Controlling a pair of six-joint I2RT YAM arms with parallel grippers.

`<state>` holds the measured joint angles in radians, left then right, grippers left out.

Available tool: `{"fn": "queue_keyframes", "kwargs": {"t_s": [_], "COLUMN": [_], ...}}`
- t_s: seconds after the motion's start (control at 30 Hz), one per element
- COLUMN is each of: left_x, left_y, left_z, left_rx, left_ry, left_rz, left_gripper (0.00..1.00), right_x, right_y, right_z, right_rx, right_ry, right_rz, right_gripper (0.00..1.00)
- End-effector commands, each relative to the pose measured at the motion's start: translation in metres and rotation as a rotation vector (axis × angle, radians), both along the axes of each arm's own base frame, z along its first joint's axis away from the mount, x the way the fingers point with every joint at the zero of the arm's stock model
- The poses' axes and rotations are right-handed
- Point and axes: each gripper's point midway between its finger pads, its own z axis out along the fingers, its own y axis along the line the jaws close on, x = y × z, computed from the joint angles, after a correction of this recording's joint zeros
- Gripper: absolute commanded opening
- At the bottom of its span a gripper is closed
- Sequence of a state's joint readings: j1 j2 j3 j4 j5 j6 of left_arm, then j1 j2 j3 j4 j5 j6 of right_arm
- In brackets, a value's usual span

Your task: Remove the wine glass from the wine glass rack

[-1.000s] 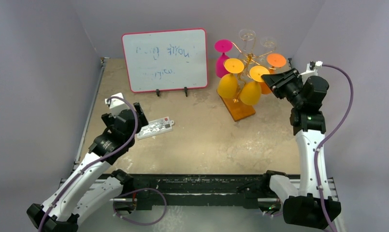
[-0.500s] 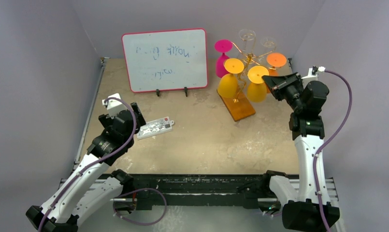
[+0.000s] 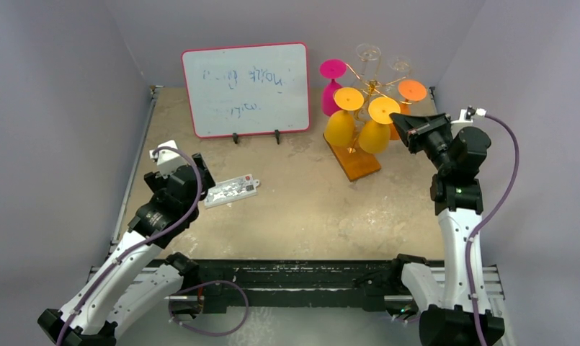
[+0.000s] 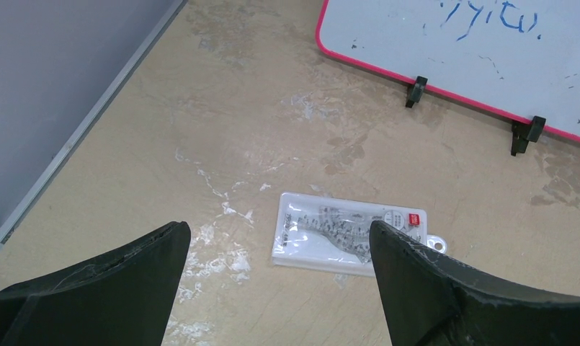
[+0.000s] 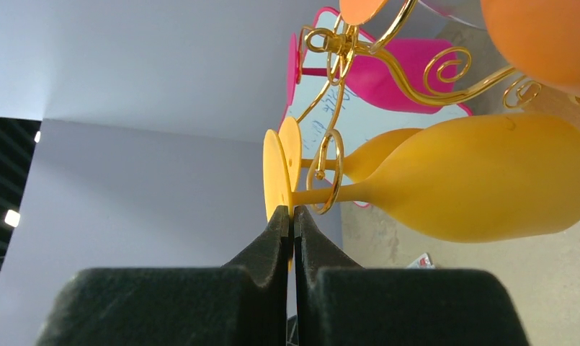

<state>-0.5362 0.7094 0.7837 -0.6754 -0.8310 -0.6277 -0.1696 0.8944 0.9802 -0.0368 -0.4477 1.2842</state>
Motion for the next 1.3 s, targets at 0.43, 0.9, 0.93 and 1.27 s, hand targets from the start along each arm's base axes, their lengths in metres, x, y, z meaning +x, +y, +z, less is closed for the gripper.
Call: {"fn": "queue_keyframes", "kwargs": {"t_s": [0.43, 0.9, 0.93, 1.27], "left_x": [0.003, 0.003, 0.003, 0.003], "left_y": [0.003, 0.003, 0.003, 0.002], "left_z": [0.022, 0.022, 0.021, 0.022], "left_rx": [-0.031, -0.033, -0.031, -0.034], "left_ry": [-0.067, -0.068, -0.067, -0.067], "left_rz": [0.03, 0.032, 0.032, 0.025], "left_gripper": [0.95, 0.95, 0.95, 0.95], "right_x": [-0.009, -0.002, -0.001, 0.012], "right_y": [-0.004, 0.023, 0.022, 0.009], "right_z": [0.034, 0.039, 0.04, 0.053], "right_rx": [0.011, -0.034, -0.041, -0.037], "right_ry": [-0.102, -0.133, -0.13, -0.157], "right_rz": [-0.039, 0.171, 0.168, 0.083], "right_gripper": [0.0, 0.0, 0.0, 0.0]}}
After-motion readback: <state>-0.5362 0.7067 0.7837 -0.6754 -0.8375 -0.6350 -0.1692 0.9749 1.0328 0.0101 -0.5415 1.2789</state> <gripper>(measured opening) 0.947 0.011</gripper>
